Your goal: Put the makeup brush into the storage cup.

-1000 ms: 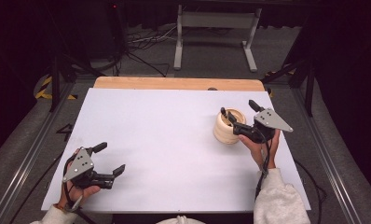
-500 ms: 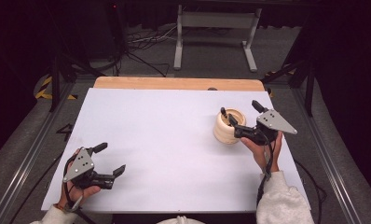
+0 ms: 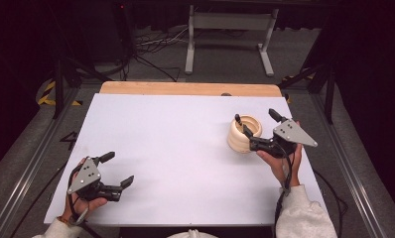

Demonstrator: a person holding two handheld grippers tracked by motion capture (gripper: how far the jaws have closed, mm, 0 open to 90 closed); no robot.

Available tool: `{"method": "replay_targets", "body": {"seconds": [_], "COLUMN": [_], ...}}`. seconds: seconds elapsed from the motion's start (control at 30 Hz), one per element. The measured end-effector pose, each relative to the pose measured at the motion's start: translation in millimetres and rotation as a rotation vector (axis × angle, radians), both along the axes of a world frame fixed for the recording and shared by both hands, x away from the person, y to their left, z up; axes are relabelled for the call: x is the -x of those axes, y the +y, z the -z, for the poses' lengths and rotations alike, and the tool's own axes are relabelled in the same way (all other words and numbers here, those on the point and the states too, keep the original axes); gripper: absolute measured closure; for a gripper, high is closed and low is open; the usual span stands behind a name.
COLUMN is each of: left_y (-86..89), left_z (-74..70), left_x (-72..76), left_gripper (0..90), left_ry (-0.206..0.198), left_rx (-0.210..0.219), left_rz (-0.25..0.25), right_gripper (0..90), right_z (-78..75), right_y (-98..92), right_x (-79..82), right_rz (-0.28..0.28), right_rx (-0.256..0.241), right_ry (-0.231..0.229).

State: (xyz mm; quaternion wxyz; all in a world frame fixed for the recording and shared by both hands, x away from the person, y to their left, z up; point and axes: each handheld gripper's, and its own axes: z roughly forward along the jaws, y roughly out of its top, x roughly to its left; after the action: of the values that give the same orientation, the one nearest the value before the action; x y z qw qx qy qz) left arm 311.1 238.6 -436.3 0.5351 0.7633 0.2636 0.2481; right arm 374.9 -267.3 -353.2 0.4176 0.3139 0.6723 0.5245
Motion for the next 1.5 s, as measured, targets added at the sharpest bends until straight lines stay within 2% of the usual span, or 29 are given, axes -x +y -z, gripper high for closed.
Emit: {"method": "replay_targets", "body": {"seconds": [0.47,1.5], "left_y": [0.0,-1.3], "left_z": [0.1,0.7], "left_x": [0.0,0.1], "left_gripper": [3.9,3.9], "left_ry": [0.0,0.009], "left_rx": [-0.007,-0.012], "left_rz": [0.005,0.013], "right_gripper": [6.8,6.5], "right_z": [1.4,10.1], "right_y": [3.5,8.4], "right_x": [8.9,27.3], "right_rz": [-0.004,-0.04], "right_rx": [0.006,0.026], "right_ry": [-0.024,-0.025]}}
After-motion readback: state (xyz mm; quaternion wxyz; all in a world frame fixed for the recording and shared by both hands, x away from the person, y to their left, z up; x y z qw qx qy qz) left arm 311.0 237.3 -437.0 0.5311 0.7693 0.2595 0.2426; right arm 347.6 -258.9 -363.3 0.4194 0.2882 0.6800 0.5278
